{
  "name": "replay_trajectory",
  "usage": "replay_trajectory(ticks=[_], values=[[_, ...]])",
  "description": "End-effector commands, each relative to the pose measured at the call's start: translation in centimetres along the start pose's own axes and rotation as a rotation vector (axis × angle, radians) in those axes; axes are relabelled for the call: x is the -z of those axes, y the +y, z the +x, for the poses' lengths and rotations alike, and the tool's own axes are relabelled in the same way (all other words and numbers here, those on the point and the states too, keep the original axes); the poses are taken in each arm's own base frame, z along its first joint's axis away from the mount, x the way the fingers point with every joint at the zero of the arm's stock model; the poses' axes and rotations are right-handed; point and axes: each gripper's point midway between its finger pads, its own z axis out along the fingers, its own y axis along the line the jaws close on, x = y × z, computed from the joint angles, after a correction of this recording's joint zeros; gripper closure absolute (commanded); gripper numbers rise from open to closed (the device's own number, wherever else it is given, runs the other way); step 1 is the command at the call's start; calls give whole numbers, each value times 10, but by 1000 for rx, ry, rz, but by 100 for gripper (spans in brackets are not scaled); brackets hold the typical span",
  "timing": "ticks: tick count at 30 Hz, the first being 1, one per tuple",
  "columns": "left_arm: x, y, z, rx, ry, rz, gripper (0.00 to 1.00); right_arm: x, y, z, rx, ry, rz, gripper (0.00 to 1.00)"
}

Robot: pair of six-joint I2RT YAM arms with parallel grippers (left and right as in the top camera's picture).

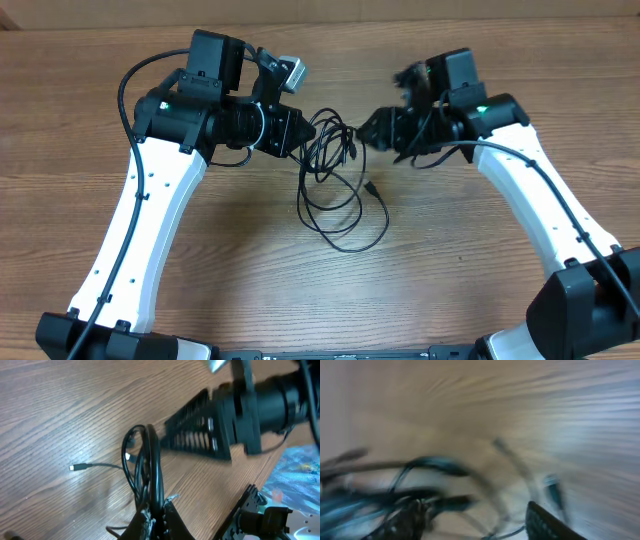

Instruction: Untangle cables

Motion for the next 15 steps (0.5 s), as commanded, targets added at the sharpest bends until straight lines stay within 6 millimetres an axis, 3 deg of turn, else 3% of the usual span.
replay_trajectory(ticks=[1,8,9,11,12,13,15], values=[[7,-17,-6,-15,-31,65,96,8,41,7,229,15,-167,38],[8,-25,-13,-38,-57,113,96,3,51,10,326,15,-181,44],[8,-26,-13,-39,-57,119,96,3,51,8,332,4,-175,48],[9,-31,-13,-41,-57,148,96,3,49,-1,353,-31,-153,74],[9,-35,-13,-42,-56,171,96,4,46,-9,355,-60,-133,79],[10,-39,-13,-42,-54,196,96,4,44,-17,356,-90,-117,77],[11,-45,-12,-42,-52,229,96,7,44,-35,332,-158,-95,62]])
